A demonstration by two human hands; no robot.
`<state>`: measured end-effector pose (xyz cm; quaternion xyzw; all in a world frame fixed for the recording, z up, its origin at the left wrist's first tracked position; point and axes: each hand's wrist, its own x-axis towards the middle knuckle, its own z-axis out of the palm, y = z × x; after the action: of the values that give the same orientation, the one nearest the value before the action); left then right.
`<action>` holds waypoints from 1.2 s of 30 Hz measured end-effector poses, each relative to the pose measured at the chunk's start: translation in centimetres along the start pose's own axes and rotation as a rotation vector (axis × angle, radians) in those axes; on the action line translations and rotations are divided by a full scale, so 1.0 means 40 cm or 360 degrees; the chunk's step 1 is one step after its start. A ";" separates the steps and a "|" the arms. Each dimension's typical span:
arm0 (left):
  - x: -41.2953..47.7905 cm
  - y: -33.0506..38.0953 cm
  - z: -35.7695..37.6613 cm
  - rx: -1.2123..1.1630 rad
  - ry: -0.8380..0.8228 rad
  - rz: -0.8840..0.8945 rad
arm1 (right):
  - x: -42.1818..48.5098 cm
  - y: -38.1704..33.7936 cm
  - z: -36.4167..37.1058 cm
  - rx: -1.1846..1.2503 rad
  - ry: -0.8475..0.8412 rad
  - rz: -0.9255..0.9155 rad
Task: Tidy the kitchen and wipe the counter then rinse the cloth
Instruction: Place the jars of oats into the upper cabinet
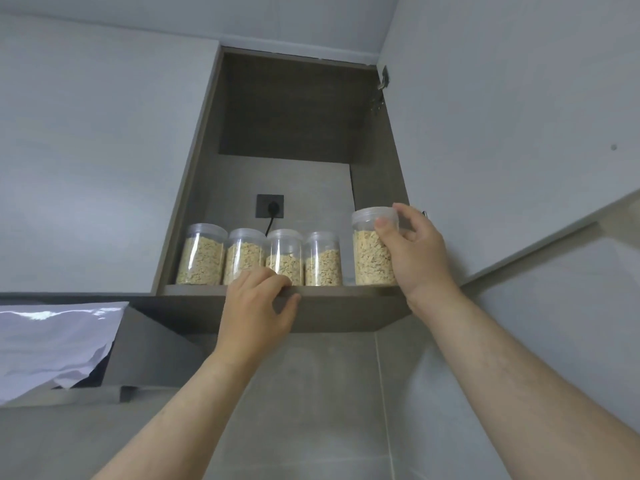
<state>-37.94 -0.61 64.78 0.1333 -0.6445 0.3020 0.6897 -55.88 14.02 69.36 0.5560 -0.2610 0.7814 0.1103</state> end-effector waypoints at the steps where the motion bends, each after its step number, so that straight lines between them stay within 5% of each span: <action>1: -0.002 0.000 0.003 -0.0007 0.0027 0.0004 | 0.015 0.001 0.004 -0.0030 -0.0029 -0.0006; 14: -0.003 -0.007 0.011 -0.0053 0.0079 0.0022 | 0.078 0.110 0.014 -0.0345 -0.0081 -0.0062; 20: -0.005 -0.007 0.014 -0.0035 0.0085 0.0020 | 0.066 0.126 -0.025 -0.0558 -0.0434 0.0023; 36: -0.009 -0.005 0.022 -0.0007 0.0112 0.0000 | 0.040 0.137 -0.036 -0.1215 -0.0619 -0.0343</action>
<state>-38.54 -1.37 64.57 0.1210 -0.6204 0.3050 0.7123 -60.15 10.00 68.92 0.6361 -0.4874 0.4939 0.3374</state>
